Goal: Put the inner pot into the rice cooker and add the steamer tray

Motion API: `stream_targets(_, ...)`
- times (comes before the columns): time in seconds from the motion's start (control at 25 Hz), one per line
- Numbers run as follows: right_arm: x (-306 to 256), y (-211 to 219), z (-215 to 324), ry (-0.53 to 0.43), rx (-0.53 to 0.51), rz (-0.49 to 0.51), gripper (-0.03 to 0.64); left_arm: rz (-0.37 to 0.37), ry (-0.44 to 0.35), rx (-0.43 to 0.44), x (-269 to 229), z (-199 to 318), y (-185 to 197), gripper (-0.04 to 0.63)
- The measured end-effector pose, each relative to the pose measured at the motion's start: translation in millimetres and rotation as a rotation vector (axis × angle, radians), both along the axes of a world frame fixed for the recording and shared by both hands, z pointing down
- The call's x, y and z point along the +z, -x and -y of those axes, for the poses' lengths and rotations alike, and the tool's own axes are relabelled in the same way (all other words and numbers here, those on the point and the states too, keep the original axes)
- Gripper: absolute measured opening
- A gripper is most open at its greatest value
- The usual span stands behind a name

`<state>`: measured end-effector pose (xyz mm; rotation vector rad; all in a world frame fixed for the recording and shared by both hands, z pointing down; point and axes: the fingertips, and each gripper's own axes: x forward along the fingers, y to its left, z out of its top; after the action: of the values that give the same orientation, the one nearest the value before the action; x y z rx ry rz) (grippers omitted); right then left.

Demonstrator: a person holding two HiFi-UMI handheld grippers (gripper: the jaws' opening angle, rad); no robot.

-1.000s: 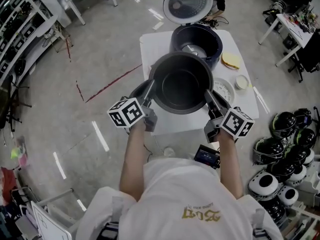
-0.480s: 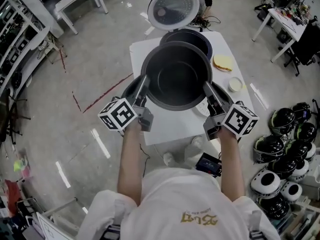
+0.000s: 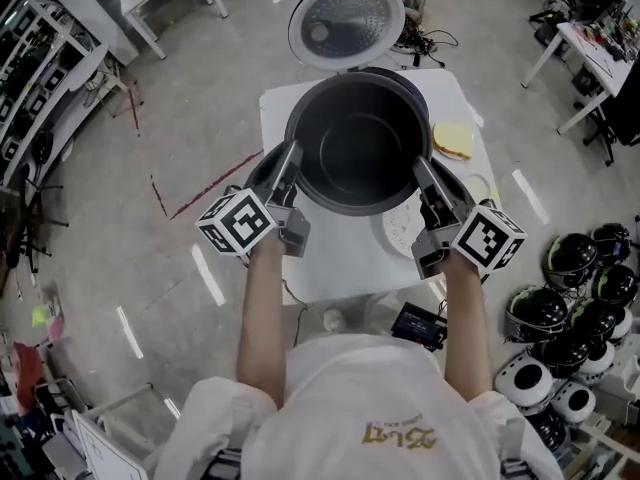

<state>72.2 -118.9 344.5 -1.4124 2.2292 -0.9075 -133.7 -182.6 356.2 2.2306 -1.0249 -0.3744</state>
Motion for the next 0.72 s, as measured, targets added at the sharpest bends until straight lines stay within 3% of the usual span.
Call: stream_targets(0.72, -5.3, -63.0, 83.2, -0.004, -0.084, 0.076, 0.086, -0.004, -0.013, -0.076, -14.1, 70.2, -57.4, 0.089)
